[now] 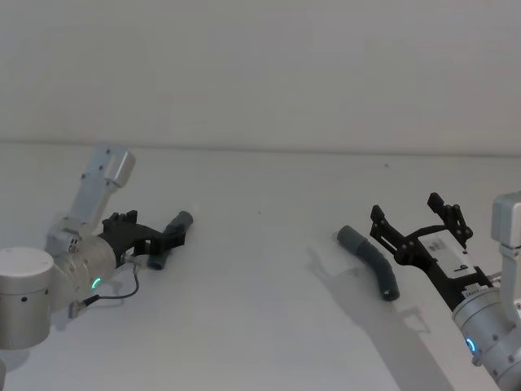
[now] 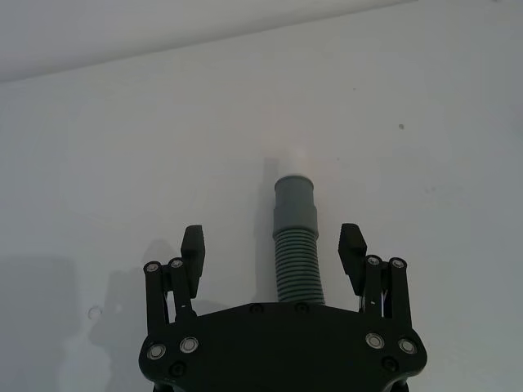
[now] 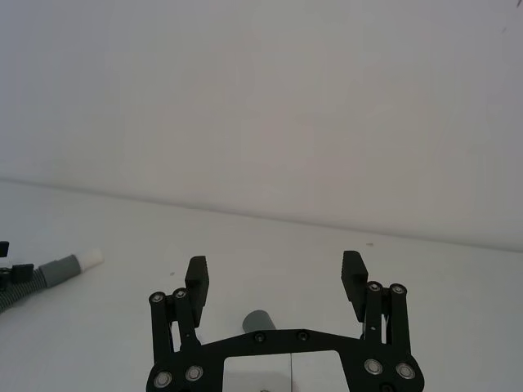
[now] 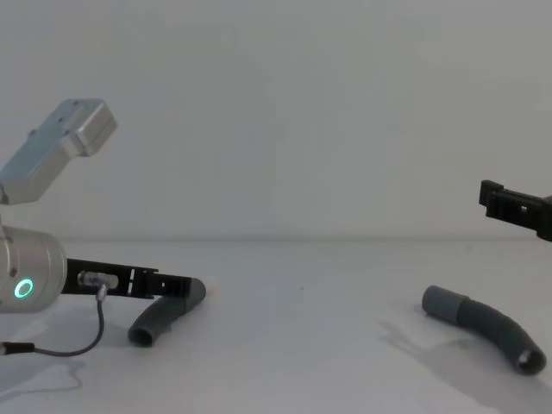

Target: Use both hands to pick up one end of the pipe from the table, align the ends, and insert them.

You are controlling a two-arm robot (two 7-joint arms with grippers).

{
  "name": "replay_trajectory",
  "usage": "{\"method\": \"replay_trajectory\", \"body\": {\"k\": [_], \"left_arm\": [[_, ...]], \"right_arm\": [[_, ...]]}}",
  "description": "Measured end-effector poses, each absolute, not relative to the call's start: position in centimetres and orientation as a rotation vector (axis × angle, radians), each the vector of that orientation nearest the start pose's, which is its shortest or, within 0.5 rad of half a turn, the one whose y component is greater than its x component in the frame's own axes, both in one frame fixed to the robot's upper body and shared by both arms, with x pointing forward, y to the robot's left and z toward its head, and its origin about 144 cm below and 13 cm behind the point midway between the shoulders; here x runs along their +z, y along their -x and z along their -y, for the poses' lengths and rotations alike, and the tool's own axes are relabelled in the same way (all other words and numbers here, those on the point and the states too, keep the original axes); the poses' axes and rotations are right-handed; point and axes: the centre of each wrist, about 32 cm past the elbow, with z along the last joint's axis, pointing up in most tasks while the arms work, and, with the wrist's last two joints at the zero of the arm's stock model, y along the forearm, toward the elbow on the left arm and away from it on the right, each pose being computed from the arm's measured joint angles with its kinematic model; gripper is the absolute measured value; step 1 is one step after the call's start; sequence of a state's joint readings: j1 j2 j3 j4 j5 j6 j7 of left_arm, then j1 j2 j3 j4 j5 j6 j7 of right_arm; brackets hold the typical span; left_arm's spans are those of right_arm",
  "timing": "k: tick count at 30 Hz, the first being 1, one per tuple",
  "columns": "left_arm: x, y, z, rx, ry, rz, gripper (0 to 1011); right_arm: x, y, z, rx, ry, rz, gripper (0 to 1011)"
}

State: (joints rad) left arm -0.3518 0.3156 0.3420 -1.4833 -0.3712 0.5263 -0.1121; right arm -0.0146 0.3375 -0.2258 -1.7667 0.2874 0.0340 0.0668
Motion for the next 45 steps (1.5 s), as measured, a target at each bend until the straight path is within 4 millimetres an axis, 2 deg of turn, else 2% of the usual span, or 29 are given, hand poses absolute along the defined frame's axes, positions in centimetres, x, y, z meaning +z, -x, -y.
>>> {"method": "replay_trajectory", "body": {"k": [42, 45], "left_arm": [[120.8, -55.5, -21.0, 1.138, -0.378, -0.266, 1000], [120.8, -55.5, -21.0, 1.138, -0.379, -0.267, 962]], "right_arm": [[118.9, -44.3, 23.7, -1.229, -0.026, 0.075, 1001], [118.9, -44.3, 23.7, -1.229, -0.026, 0.075, 1001]]}}
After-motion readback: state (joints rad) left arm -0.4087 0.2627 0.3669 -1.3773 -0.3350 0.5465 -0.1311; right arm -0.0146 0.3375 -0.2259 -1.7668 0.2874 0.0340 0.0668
